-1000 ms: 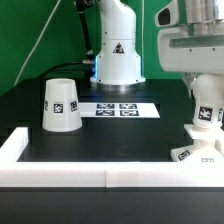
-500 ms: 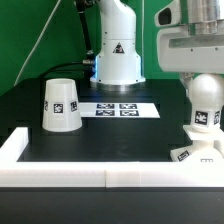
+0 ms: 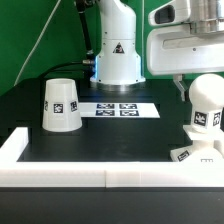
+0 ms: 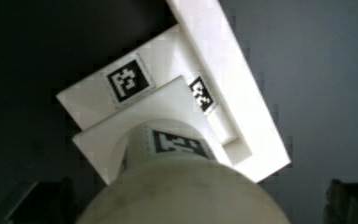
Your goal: Assemble lamp
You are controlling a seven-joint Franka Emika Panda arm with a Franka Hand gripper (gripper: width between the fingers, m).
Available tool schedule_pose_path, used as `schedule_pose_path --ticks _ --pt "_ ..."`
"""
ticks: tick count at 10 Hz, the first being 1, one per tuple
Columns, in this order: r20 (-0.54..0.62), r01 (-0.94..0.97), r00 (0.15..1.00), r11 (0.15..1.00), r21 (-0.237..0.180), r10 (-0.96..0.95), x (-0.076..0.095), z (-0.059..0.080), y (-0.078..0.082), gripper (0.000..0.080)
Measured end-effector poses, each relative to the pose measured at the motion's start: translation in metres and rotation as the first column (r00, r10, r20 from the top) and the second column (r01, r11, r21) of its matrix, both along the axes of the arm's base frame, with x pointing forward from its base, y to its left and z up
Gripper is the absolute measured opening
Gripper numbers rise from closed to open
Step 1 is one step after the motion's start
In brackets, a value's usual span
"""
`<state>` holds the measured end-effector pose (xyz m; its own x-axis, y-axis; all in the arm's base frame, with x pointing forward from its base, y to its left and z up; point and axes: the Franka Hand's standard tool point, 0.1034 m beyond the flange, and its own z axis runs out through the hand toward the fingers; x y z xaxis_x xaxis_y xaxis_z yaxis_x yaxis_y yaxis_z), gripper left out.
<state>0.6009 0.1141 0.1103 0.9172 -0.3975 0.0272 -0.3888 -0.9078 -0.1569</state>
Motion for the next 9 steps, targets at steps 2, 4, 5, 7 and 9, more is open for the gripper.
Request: schedule_pose_path --ticks 2,4,5,7,9 --pt "0.041 -0.272 0.961 0.96 -0.062 0.275 0.003 0.002 -0.002 0.0699" --pt "0.046 -0.5 0.86 0.856 -0.128 0.509 0.006 0.006 -0.002 0.0699" --pt "0.037 -0.593 0.797 0.793 -0.143 0.603 0.009 0.009 -0.001 0.0699" --pt "0.025 -0.71 0.692 0.687 -0.154 0.722 0.011 0.01 -0.002 0.0699" --pt "0.019 -0.786 0.6 0.594 -0.168 0.8 0.011 0.01 -0.004 0.0699"
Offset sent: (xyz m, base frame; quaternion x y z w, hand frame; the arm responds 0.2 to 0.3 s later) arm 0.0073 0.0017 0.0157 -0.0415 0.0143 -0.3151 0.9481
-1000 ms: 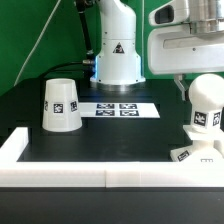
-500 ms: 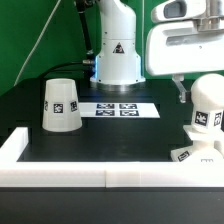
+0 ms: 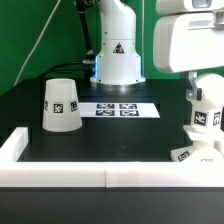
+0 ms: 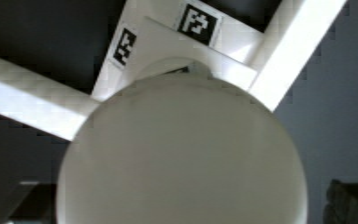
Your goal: Assemble lamp
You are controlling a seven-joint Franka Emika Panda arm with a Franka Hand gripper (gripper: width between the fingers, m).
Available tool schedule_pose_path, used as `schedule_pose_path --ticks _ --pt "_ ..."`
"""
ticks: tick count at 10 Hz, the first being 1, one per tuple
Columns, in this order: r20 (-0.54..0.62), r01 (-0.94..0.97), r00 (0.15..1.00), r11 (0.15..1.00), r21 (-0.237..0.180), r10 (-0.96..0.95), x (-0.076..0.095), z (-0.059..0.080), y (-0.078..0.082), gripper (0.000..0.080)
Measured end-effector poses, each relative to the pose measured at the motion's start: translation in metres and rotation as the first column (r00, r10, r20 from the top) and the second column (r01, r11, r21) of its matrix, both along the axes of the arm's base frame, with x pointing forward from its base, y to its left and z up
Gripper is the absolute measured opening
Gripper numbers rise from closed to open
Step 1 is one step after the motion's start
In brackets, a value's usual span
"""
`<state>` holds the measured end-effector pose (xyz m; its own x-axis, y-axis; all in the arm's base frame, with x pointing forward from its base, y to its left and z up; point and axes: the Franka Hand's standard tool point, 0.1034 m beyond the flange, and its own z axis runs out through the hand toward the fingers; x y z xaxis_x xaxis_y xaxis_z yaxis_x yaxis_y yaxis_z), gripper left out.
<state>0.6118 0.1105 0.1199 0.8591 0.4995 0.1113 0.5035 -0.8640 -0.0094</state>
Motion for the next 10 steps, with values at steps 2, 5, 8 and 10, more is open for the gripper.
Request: schedule_pose_path --ticks 2,5,8,10 --pt "0.011 -0.17 0.985 0.985 -0.024 0.171 0.0006 -0.0002 -0.0028 0.0699" --pt "0.022 -0.525 0.848 0.846 -0.094 0.529 0.0036 0.0006 -0.0075 0.0699" --pt "-0.02 -0.731 0.675 0.664 -0.159 0.738 0.0028 -0.0004 -0.005 0.0699" --pt "-0.044 -0.812 0.571 0.556 -0.176 0.82 0.0026 -0.0014 -0.0083 0.0699"
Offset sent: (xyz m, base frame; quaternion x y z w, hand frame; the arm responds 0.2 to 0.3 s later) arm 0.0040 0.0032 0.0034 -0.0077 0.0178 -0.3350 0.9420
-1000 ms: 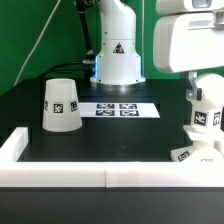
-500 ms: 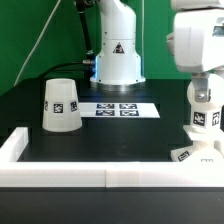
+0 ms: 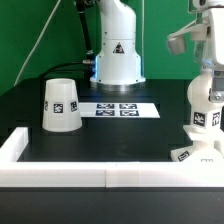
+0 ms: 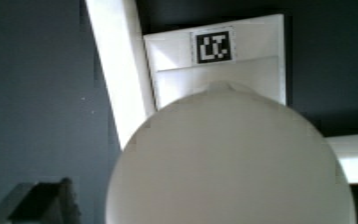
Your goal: Assemble lamp
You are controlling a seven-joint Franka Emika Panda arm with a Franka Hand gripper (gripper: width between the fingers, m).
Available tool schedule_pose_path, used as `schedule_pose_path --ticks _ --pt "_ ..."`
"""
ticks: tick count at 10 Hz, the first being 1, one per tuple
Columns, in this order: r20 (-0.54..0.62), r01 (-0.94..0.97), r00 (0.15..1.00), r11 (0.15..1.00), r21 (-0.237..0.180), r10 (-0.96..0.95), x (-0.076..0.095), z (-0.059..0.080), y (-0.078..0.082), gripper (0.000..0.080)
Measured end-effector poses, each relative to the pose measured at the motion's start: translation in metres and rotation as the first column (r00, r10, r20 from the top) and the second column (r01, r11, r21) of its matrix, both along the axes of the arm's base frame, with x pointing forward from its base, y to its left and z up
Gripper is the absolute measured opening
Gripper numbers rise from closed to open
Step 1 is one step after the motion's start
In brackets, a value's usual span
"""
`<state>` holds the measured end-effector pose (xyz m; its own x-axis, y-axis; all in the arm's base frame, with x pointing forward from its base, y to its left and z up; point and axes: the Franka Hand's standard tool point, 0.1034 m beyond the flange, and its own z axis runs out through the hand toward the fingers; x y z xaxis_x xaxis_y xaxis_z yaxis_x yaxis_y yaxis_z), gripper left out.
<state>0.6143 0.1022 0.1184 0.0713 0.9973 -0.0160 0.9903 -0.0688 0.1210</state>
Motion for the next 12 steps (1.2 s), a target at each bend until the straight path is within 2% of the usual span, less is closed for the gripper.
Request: schedule_pose_path --ticks 2,3,7,10,12 --pt "-0.004 -0.001 1.0 1.0 -0.001 0.001 -0.001 -0.0016 -0.0035 0.0699" --pt "-0.004 -0.001 1.0 1.0 -0.001 0.001 -0.001 -0.0015 -0.0036 0.0573" --pt "0.001 0.076 0.997 0.997 0.009 -0.076 -0.0018 -0.0015 -0.0066 0.0576" --pt "0.003 0.422 0.906 0.904 0.063 -0.423 -0.0042 -0.0024 -0.0064 0.0576" --pt "-0.014 0.612 0.789 0.784 0.107 -0.614 -0.0028 -0.0025 -0.0031 0.0577"
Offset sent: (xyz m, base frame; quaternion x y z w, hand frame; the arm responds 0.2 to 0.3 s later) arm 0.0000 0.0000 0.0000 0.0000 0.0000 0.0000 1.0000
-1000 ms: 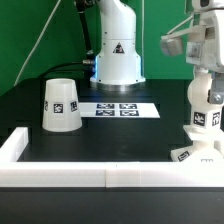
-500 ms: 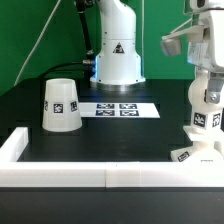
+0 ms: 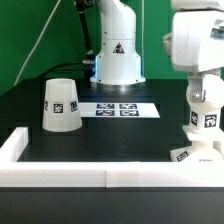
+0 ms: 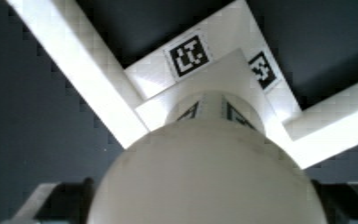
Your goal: Assemble lamp
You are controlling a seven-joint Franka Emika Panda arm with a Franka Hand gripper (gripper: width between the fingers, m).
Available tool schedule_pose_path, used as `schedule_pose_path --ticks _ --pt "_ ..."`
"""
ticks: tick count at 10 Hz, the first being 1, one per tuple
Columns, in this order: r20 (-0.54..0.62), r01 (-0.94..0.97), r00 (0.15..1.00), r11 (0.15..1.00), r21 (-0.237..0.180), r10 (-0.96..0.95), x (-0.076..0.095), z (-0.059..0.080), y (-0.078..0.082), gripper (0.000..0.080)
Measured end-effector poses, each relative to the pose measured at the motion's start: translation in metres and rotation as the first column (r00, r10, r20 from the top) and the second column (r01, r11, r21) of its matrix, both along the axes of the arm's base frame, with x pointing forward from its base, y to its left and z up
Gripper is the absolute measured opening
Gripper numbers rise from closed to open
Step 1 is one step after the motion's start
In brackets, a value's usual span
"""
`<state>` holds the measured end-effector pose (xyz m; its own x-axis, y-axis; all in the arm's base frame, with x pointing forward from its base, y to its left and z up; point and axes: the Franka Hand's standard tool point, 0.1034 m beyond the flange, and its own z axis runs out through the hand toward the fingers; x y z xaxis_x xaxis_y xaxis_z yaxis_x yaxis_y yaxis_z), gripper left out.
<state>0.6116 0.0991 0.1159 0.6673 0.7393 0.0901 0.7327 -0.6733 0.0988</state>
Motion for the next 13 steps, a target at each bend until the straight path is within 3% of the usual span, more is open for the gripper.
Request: schedule_pose_path --ticks 7,10,13 --pt "-0.008 0.423 0.906 0.904 0.058 -0.424 0.002 0.001 -0.003 0.0579" --pt "-0.028 0.708 0.704 0.698 0.105 -0.71 -0.002 0.003 -0.005 0.0579" --pt "-0.101 0.893 0.444 0.431 0.132 -0.89 -0.008 -0.001 -0.005 0.0579"
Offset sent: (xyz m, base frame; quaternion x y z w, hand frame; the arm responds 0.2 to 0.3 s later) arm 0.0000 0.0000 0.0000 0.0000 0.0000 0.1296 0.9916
